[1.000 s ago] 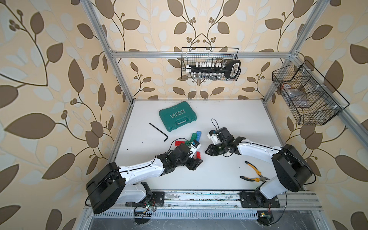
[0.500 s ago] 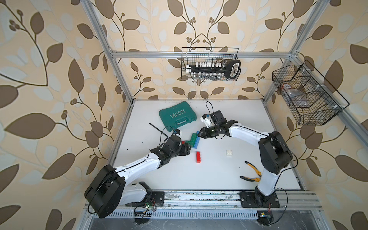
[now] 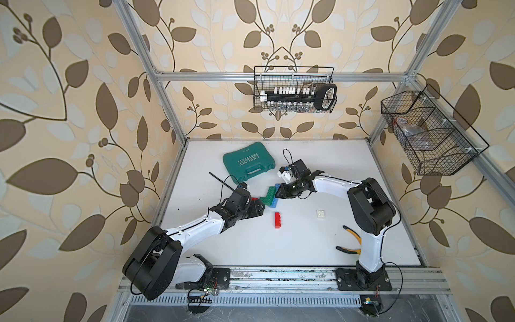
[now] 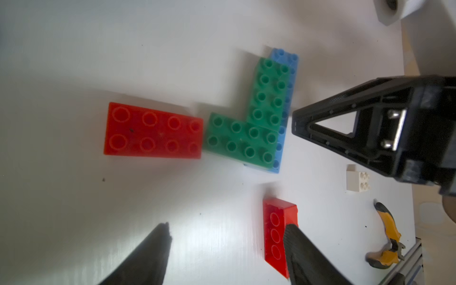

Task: Assemble a small pinwheel with lego
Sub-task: Adjust the lego brick at the center of the board.

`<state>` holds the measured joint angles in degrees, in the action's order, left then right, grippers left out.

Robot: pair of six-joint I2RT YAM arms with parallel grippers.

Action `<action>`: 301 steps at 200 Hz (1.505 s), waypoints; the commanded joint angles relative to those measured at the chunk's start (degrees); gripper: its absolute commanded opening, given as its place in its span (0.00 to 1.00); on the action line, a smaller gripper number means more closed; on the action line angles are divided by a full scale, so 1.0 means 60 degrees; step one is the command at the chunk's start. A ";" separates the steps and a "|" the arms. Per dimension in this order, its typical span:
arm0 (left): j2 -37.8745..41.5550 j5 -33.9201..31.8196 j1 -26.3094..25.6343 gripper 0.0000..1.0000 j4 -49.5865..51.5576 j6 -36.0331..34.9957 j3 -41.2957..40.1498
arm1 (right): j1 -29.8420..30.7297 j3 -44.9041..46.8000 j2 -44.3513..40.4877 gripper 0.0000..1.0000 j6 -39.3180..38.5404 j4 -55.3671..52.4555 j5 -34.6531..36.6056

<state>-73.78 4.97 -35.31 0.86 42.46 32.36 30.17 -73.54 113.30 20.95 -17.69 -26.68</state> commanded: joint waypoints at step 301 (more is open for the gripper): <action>-0.2233 -0.1246 -0.3723 0.15 -0.0407 -0.0236 0.1285 | -0.0480 0.2951 -0.3779 0.26 0.0323 0.0137 -0.0048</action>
<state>-90.65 -5.37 -57.10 2.33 41.08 42.13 27.64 -58.46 93.56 24.40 -14.41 -27.42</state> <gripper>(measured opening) 0.234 0.264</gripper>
